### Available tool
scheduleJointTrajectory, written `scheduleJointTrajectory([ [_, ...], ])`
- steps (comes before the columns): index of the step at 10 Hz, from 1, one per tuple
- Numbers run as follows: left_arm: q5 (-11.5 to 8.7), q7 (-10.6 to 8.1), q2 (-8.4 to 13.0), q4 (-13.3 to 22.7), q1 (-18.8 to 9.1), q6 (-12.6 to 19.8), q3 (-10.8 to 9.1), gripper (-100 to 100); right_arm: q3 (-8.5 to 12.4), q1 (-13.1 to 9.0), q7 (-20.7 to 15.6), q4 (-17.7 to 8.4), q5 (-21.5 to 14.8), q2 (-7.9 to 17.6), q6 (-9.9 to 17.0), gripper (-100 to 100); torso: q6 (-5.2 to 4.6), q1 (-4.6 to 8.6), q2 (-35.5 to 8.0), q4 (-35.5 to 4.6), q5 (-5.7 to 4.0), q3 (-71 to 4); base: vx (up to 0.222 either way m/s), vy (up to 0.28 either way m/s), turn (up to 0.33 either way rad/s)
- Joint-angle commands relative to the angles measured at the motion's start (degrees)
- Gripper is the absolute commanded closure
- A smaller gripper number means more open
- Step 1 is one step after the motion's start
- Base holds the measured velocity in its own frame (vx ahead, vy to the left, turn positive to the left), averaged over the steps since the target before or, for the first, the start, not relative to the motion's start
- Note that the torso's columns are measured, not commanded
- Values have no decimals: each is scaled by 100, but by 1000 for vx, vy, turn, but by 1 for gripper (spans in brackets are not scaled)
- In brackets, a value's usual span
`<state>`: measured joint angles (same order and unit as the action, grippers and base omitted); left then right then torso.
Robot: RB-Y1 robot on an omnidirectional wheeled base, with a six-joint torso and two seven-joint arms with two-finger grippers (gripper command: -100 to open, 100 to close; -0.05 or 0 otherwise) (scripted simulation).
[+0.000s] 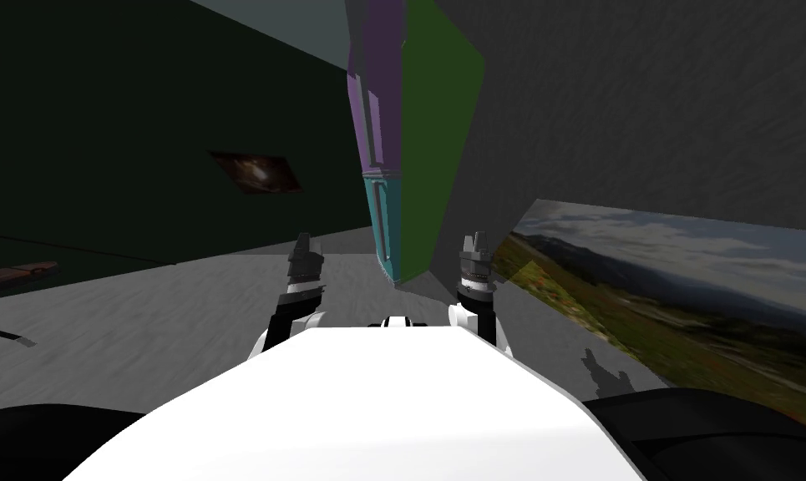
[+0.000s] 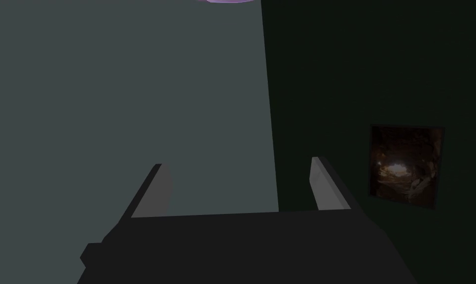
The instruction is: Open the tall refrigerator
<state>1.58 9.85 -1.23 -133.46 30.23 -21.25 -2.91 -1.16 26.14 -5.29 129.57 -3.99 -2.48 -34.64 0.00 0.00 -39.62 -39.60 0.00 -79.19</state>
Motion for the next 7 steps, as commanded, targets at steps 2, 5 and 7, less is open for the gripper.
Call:
scheduleJointTrajectory([
  [2, 60, -137, 550, 331, -401, 189, -14, -100, 0, 1, 0, -3, 0, 0, 1, 0, 0, 7, -242, -244, -2, -509, 20, -38, 23],
  [5, 123, -280, 813, 670, -821, 387, -29, -100, 0, 2, 0, -3, 0, -1, 0, 0, 0, 4, -262, -266, -1, -541, 34, -53, 26],
  [7, 203, -464, 1012, 1066, -1237, 638, -47, -100, 0, 1, 0, -3, 0, 0, 1, 0, 0, 0, -269, -269, 0, -536, 35, -61, 36],
])
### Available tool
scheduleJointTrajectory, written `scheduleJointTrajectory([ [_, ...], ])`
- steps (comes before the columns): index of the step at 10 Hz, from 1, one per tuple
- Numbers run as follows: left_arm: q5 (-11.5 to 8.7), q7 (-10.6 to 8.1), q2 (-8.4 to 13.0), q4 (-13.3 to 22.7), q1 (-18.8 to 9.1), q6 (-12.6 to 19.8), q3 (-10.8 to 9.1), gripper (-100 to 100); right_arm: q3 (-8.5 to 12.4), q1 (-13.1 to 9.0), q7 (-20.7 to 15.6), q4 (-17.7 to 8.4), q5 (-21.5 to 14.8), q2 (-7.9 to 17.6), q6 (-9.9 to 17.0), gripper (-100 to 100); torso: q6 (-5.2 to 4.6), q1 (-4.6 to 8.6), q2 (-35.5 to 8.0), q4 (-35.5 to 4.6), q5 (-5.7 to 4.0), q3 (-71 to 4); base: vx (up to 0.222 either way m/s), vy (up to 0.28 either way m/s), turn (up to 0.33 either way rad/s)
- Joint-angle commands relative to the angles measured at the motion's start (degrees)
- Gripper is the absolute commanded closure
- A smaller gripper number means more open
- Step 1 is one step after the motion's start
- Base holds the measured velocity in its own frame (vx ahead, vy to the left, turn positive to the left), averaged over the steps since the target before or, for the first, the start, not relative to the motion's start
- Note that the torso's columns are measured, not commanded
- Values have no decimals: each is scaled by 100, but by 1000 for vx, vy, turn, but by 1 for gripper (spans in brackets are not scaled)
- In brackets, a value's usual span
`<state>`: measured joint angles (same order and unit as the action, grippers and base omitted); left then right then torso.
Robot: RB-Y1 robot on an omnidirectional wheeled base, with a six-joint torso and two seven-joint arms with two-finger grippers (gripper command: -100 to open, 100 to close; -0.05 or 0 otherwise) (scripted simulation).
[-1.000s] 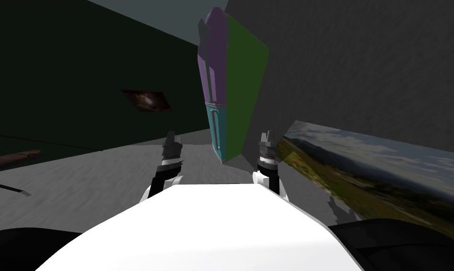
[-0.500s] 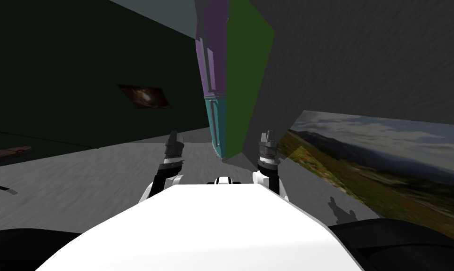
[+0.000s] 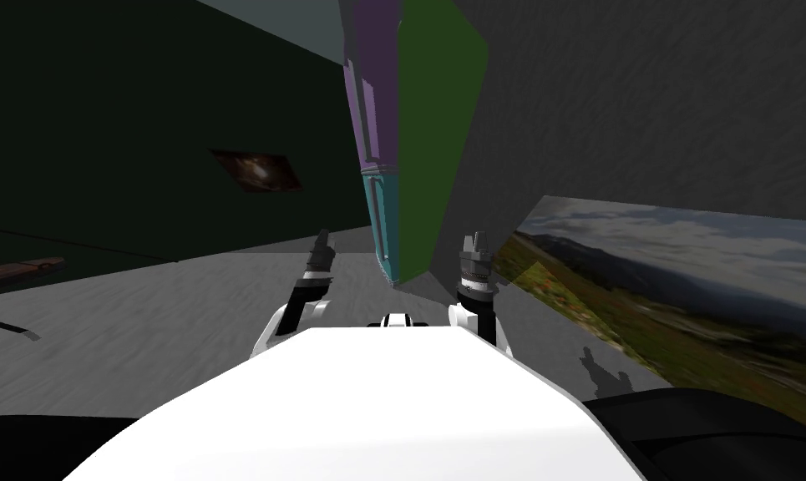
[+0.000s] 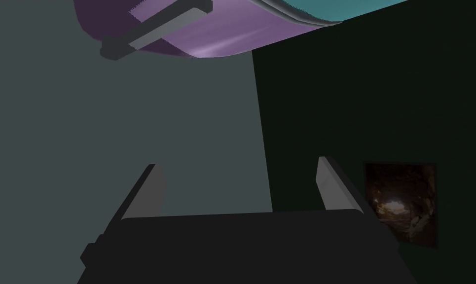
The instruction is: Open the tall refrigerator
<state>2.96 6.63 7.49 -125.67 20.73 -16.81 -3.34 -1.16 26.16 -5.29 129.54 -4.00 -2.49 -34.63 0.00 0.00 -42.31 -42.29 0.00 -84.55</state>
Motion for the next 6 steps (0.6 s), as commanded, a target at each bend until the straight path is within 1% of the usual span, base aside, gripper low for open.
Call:
scheduleJointTrajectory([
  [1, 65, -142, 140, 319, -408, 194, -5, -100, 0, 0, 0, 0, 0, 0, 0, 0, 1, 2, 3, 1, -1, -2, 30, -55, 17],
  [2, 111, -246, 220, 547, -597, 337, -15, -100, 0, 0, 0, 0, 0, 0, 0, 0, 0, -1, 1, 1, 0, -1, 34, -56, 29],
  [3, 111, -246, 220, 560, -713, 337, -15, -100, 0, 0, 0, 0, 0, 0, 0, 0, 0, 0, 3, 1, 0, -2, 26, -45, 18],
  [4, 159, -357, 290, 772, -893, 489, -27, -100, 0, 0, 0, 0, 0, 0, 0, 0, 0, -4, 0, 0, 1, -1, 25, -49, 36],
  [5, 159, -357, 290, 816, -1040, 489, -27, -100, 0, 0, 0, 0, 0, 0, 0, 0, 0, -1, 1, 1, 1, -1, 25, -43, 20],
  [6, 210, -473, 355, 1035, -1204, 649, -41, -100, 0, 0, 0, 0, 0, 0, 0, 0, 0, -1, 1, 0, 0, -1, 33, -57, 39],
])
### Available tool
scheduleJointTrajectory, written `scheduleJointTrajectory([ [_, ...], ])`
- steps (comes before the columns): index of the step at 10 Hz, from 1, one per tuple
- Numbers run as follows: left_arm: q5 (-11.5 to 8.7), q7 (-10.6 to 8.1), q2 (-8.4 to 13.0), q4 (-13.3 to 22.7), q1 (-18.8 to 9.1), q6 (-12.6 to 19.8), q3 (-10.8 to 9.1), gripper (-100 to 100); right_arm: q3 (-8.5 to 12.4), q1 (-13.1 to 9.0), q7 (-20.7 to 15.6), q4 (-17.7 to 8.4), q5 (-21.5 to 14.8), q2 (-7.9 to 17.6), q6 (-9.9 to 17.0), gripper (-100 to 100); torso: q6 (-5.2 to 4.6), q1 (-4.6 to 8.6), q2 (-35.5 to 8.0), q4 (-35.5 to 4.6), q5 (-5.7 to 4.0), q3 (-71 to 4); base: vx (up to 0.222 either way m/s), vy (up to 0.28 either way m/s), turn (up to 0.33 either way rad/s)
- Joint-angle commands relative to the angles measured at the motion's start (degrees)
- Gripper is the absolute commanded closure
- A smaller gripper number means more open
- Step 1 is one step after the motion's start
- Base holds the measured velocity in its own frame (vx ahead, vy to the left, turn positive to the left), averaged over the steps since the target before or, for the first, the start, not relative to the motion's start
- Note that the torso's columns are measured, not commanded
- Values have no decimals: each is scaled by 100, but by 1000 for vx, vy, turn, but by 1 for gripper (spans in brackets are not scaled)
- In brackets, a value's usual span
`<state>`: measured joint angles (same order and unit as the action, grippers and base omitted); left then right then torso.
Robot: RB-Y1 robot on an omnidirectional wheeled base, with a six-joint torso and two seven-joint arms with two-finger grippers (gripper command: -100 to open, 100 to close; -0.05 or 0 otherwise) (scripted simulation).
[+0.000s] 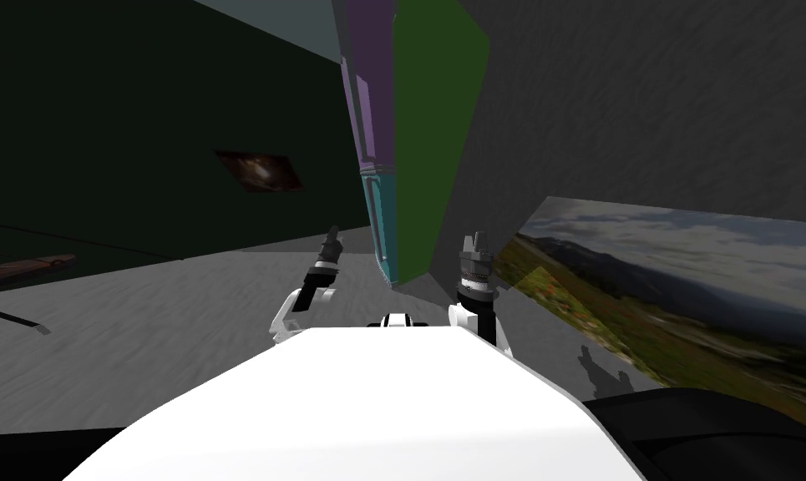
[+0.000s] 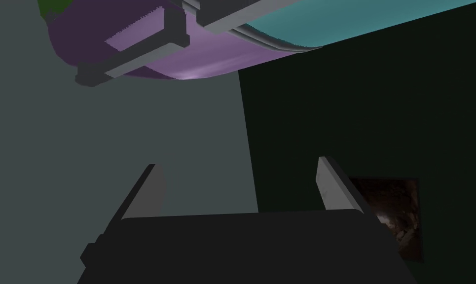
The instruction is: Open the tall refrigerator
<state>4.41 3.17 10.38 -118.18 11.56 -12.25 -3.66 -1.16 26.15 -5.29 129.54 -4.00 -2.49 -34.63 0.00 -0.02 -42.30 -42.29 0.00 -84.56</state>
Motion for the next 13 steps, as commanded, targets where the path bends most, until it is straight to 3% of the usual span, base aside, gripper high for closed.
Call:
scheduleJointTrajectory([
  [1, 64, -126, 65, 335, -466, 193, -9, -100, 0, 0, 0, 0, 0, 0, 0, 0, 0, 5, 4, 1, -1, -2, 31, -52, 19],
  [8, 281, -617, 309, 1400, -1735, 881, -89, -100, 0, 0, 0, 0, 0, 0, 0, 0, 1, -4, 0, 0, 1, 0, 31, -65, 32],
  [11, 335, -738, 366, 1785, -2309, 1057, -118, -100, 0, 0, 0, 0, 0, 0, 0, 0, 1, 4, 4, 1, 0, -2, 32, -65, 30],
  [12, 335, -738, 366, 1785, -2336, 1057, -118, -100, 0, 0, 0, 0, 0, 0, 0, 0, 0, 3, 0, 0, -1, 0, 16, -33, 0],
  [13, 388, -855, 422, 2036, -2568, 1232, -151, -100, 0, 0, 0, 0, 0, 0, 0, 0, 0, -8, -4, -1, 2, 3, 11, -58, 42],
])
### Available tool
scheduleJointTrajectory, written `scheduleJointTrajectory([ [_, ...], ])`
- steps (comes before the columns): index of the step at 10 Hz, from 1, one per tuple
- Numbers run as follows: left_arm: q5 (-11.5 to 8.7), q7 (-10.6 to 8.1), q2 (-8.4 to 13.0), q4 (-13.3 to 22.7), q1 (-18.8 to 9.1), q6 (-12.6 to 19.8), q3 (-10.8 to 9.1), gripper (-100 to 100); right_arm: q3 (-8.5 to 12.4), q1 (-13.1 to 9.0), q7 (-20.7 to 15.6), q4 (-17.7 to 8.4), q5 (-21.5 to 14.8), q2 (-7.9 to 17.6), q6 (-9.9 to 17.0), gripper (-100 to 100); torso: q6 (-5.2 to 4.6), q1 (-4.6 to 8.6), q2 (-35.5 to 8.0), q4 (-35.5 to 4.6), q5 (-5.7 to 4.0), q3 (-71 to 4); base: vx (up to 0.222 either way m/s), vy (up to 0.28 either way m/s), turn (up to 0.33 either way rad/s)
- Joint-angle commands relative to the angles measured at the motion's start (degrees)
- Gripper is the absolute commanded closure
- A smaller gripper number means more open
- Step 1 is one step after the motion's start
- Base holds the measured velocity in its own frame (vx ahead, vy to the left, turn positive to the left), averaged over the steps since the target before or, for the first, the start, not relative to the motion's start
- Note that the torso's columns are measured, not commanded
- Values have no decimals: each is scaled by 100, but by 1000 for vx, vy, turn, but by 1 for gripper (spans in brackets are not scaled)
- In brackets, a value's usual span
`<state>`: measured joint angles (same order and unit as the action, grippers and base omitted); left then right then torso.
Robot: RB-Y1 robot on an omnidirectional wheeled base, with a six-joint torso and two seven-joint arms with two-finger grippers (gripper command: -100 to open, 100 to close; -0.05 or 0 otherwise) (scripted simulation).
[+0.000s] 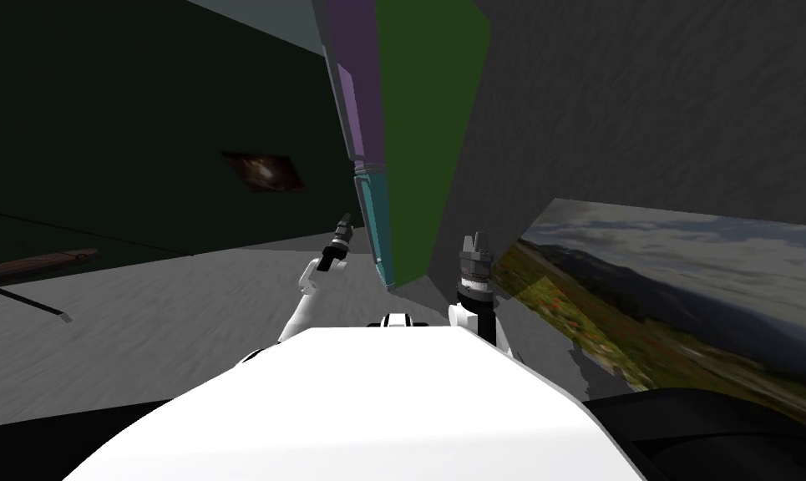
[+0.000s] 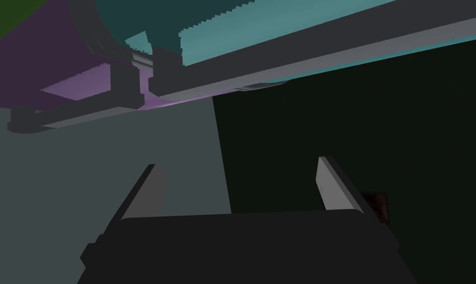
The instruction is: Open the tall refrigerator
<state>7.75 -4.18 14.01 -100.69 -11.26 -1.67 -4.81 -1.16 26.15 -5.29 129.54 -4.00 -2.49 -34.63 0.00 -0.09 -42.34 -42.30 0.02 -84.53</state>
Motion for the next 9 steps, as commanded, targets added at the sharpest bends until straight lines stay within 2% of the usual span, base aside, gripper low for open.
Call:
scheduleJointTrajectory([
  [1, 55, -120, 58, 336, -434, 174, -36, -100, 0, 0, 0, 0, 0, 0, 0, 0, 1, 9, 1, 0, -1, 0, 27, -59, 27],
  [2, 107, -232, 113, 570, -600, 347, -76, -100, 0, 0, 0, 0, 0, 0, 0, 0, -1, 11, 8, 2, -3, -5, 39, -86, 36],
  [3, 107, -232, 113, 638, -786, 347, -76, -100, 0, 0, 0, 0, 0, -1, 0, 0, -1, 20, 13, 4, -5, -8, 32, -73, 29],
  [4, 156, -337, 166, 894, -978, 516, -120, -100, 0, 0, 0, 0, 0, 0, 0, 0, -1, 12, 9, 3, -4, -6, 39, -86, 43],
  [5, 156, -337, 166, 939, -1174, 516, -120, -100, 0, 0, 0, 0, 0, -1, 0, 0, 0, 12, 9, 2, -3, -5, 25, -71, 25],
  [6, 202, -436, 221, 1209, -1355, 680, -171, -100, 0, 0, 0, 0, 0, 0, 0, 0, -1, 5, 2, 1, -1, -2, 18, -82, 42],
  [7, 202, -436, 221, 1238, -1530, 680, -171, -100, 0, 0, 0, 0, 0, 0, 0, 0, 1, 9, 1, 0, -1, 0, 20, -77, 25],
  [8, 246, -526, 278, 1437, -1676, 839, -227, -100, 0, 0, 0, 0, 0, 0, 0, 0, -1, 8, 2, 0, -3, -1, 25, -82, 40],
  [9, 246, -526, 278, 1534, -1880, 839, -227, -100, 0, 0, 0, 0, 0, 0, 0, 0, 0, 10, 6, 2, -2, -4, 21, -67, 24],
])
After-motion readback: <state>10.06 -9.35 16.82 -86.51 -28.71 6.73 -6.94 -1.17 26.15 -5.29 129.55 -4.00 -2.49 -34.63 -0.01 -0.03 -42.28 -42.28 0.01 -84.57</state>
